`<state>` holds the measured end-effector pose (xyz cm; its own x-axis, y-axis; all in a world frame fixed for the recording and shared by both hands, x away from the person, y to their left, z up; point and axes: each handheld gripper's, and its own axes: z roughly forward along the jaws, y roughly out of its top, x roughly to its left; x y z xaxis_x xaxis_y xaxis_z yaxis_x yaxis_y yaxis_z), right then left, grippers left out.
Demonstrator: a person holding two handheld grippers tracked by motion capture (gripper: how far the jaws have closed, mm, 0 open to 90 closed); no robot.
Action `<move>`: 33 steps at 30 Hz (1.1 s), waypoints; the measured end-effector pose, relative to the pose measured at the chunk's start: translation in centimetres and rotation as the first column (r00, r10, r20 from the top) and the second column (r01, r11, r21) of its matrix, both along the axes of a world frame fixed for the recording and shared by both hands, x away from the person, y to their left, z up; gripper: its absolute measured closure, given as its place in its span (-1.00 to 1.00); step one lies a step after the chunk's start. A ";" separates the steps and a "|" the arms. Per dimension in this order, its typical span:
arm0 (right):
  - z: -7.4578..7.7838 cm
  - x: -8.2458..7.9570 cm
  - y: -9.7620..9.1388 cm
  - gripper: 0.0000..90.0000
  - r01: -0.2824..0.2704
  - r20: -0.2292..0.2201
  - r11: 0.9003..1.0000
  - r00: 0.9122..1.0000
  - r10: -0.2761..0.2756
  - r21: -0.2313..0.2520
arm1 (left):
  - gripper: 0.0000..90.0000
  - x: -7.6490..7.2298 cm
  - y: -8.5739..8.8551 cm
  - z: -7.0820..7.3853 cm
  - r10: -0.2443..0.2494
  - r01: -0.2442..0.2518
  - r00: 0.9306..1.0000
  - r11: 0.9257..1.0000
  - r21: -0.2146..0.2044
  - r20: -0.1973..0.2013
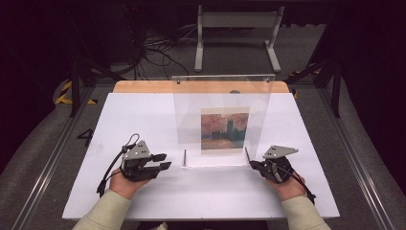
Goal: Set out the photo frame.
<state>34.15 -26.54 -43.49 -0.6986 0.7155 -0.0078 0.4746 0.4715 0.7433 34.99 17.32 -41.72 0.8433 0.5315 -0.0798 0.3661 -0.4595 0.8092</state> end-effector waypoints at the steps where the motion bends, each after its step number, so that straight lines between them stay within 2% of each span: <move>1: 0.7 -0.3 0.0 0.98 -0.009 0.021 1.000 1.000 0.008 0.013 | 0.35 0.0 0.1 0.0 0.002 -0.002 1.000 1.000 0.000 0.006; 3: 1.2 -0.5 0.1 0.95 -0.015 0.037 0.999 0.999 0.013 0.030 | 0.32 0.0 0.2 0.1 0.005 -0.005 1.000 1.000 -0.004 0.007; 4: 2.6 -1.1 0.0 0.87 -0.035 0.079 0.997 0.996 0.030 0.063 | 0.28 -0.2 0.3 0.3 0.010 -0.010 1.000 1.000 -0.010 0.015; 5: 2.6 -1.1 0.0 0.87 -0.035 0.079 0.997 0.996 0.030 0.063 | 0.25 -0.2 0.3 0.3 0.010 -0.010 1.000 1.000 -0.010 0.015; 6: 3.6 -1.7 -0.1 0.76 -0.047 0.111 0.996 0.993 0.038 0.078 | 0.21 -0.5 0.6 0.5 0.018 -0.018 0.999 1.000 -0.020 0.030; 10: 4.6 -2.7 -0.9 0.52 -0.051 0.148 0.993 0.988 0.035 0.106 | 0.13 -1.3 1.3 0.8 0.033 -0.031 0.998 0.999 -0.029 0.051; 15: 5.4 -3.6 -2.9 0.41 -0.015 0.168 0.992 0.986 -0.007 0.129 | 0.11 -1.8 2.5 0.5 0.056 -0.054 0.997 0.997 -0.047 0.051; 21: 5.6 -4.2 -5.6 0.10 0.035 0.184 0.984 0.981 -0.067 0.173 | 0.03 -2.3 3.8 0.2 0.085 -0.080 0.994 0.994 -0.069 0.065; 27: 5.2 -4.6 -7.7 -0.30 0.095 0.199 0.975 0.971 -0.135 0.202 | -0.09 -2.8 4.8 -0.4 0.106 -0.099 0.991 0.991 -0.093 0.078; 28: 5.2 -4.6 -7.7 -0.30 0.095 0.199 0.975 0.971 -0.135 0.202 | -0.09 -3.0 5.1 -0.6 0.115 -0.107 0.990 0.989 -0.098 0.084; 29: 4.7 -4.6 -8.4 -0.47 0.101 0.211 0.970 0.966 -0.149 0.222 | -0.13 -3.0 5.3 -0.9 0.119 -0.110 0.989 0.989 -0.100 0.092; 31: 4.2 -4.6 -8.9 -0.55 0.108 0.220 0.964 0.962 -0.163 0.245 | -0.16 -3.3 5.9 -1.8 0.126 -0.113 0.988 0.982 -0.149 0.085; 33: 3.4 -4.5 -9.6 -0.60 0.116 0.238 0.958 0.954 -0.180 0.261 | -0.19 -3.3 6.0 -2.1 0.131 -0.116 0.988 0.980 -0.161 0.087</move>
<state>29.61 -36.16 -40.11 -0.5815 0.8134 0.0131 0.3029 0.2016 0.9315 31.68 23.34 -43.85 0.7796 0.6197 -0.0907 0.3291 -0.2821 0.9012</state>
